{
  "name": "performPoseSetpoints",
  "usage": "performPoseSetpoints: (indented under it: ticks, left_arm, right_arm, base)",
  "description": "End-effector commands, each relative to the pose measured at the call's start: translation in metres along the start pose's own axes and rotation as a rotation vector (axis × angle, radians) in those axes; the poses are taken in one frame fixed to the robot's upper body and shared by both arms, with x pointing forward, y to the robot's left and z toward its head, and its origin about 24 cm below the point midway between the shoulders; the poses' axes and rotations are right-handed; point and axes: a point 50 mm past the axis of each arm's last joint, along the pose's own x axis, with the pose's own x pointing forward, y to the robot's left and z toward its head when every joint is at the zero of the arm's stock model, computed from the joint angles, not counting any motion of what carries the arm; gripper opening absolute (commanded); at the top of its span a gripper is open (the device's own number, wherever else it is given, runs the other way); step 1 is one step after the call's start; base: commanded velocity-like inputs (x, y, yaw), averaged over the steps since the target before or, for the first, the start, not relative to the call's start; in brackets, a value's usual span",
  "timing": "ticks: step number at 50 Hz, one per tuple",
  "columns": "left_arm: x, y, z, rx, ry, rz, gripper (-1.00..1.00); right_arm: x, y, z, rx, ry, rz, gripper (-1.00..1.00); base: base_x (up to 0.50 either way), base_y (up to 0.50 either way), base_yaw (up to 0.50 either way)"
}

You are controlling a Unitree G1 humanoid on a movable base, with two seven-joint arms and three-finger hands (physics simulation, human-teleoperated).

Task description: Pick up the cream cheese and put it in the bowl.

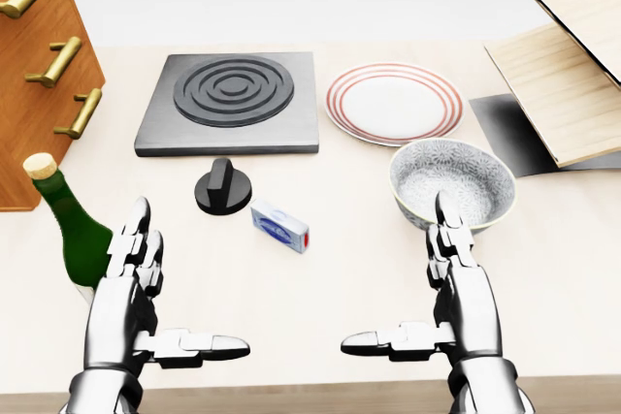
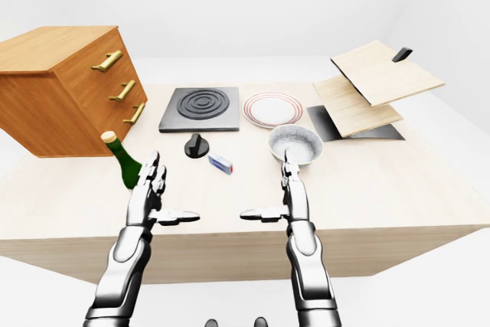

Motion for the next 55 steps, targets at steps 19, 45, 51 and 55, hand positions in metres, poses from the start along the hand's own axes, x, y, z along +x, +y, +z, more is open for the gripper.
performPoseSetpoints:
  ticks: [19, 45, 51, 55]
  left_arm:
    - [0.0, 0.007, 0.002, 0.003, -0.013, 0.006, 1.0]
    - [0.002, 0.006, 0.0, 0.009, -0.012, -0.003, 1.0]
    - [0.002, 0.006, -0.001, 0.009, -0.007, -0.007, 1.0]
    - [0.002, 0.006, -0.001, 0.012, -0.004, -0.01, 1.0]
  right_arm:
    - [0.001, -0.005, -0.005, -0.038, 0.029, 0.006, 1.0]
    - [0.004, 0.003, 0.002, -0.107, -0.039, 0.041, 1.0]
    - [0.039, 0.019, 0.035, -0.176, -0.123, 0.09, 1.0]
    - [0.057, 0.034, 0.048, -0.172, -0.141, 0.153, 1.0]
  base:
    - [0.0, 0.0, 0.0]
    - [0.28, 0.0, 0.0]
    - [0.0, 0.0, 0.0]
    - [0.0, 0.0, 0.0]
